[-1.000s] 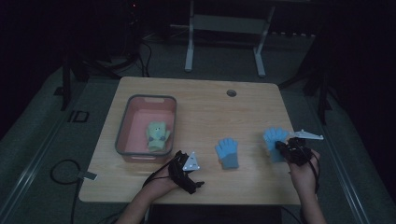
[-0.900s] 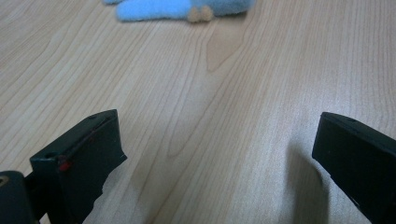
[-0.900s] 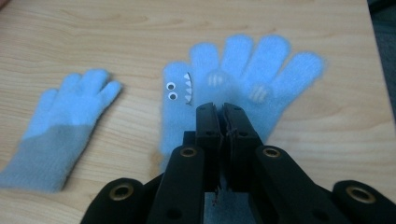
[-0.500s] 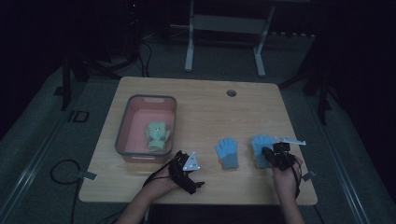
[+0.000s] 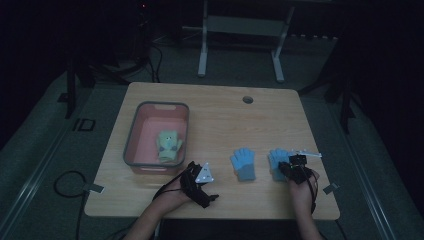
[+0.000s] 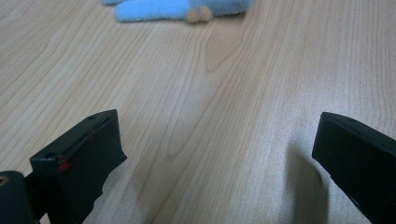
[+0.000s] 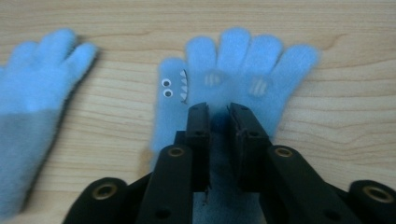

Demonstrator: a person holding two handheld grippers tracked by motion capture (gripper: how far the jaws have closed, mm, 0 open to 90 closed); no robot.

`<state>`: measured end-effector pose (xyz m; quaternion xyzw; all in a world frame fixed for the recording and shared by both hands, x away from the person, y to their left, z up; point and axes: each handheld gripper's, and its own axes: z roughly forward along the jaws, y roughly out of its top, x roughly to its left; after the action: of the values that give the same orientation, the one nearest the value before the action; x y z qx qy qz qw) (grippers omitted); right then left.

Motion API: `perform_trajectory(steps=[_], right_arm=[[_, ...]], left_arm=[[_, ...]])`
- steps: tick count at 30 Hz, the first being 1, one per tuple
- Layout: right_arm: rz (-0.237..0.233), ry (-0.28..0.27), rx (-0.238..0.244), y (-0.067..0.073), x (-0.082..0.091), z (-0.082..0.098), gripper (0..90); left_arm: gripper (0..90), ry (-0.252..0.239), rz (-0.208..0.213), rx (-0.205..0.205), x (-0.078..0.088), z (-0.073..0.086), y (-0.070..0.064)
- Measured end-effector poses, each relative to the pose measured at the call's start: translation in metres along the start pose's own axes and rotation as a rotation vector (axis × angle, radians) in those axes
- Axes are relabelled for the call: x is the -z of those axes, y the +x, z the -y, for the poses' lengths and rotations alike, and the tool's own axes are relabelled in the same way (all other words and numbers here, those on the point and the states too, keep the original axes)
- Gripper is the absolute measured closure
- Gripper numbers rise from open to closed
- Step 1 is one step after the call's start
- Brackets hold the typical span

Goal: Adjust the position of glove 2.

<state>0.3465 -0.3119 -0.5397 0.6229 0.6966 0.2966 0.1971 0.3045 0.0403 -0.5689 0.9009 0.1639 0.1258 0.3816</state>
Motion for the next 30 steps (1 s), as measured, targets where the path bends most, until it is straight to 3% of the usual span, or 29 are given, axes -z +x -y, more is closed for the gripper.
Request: perform_trajectory(steps=[4, 7, 9, 10, 11, 12, 18, 24, 25, 26, 27, 30], right_arm=[[-0.013, -0.018, 0.028, -0.002, 0.011, -0.007, 75.4], [-0.033, -0.032, 0.134, -0.010, 0.016, -0.013, 73.4], [-0.054, -0.031, 0.158, -0.012, 0.015, -0.014, 71.0], [-0.120, -0.035, 0.200, -0.019, 0.016, -0.016, 67.3], [-0.120, -0.035, 0.200, -0.019, 0.016, -0.016, 67.3], [-0.167, -0.041, 0.236, -0.026, 0.018, -0.018, 64.9], [-0.236, -0.019, 0.247, -0.041, 0.024, -0.026, 49.1], [-0.295, 0.002, 0.239, -0.041, 0.030, -0.033, 28.5], [-0.312, 0.007, 0.238, -0.041, 0.030, -0.034, 26.8], [-0.343, 0.008, 0.237, -0.041, 0.030, -0.035, 19.6], [-0.343, 0.008, 0.237, -0.041, 0.030, -0.035, 19.6], [-0.356, 0.038, 0.296, -0.037, 0.027, -0.037, 16.0]], left_arm=[[1.9, 0.002, 0.003, 0.000, 0.000, 0.001, 0.000], [1.9, 0.002, 0.001, -0.001, -0.001, 0.000, 0.000], [1.9, 0.005, 0.001, 0.000, -0.001, 0.001, 0.000], [1.9, 0.006, 0.003, -0.002, -0.001, 0.001, 0.000], [1.9, 0.006, 0.003, -0.002, -0.001, 0.001, 0.000], [1.9, 0.007, 0.001, -0.001, -0.001, 0.000, 0.000], [1.9, 0.015, -0.001, -0.007, -0.001, 0.000, -0.001], [1.9, 0.016, 0.002, -0.006, -0.001, 0.000, 0.000], [1.9, 0.016, 0.002, -0.006, -0.001, 0.000, 0.000], [1.9, 0.016, 0.004, -0.004, -0.001, 0.000, 0.000], [1.9, 0.016, 0.004, -0.004, -0.001, 0.000, 0.000], [1.9, 0.010, 0.007, 0.002, -0.001, 0.000, 0.001]])
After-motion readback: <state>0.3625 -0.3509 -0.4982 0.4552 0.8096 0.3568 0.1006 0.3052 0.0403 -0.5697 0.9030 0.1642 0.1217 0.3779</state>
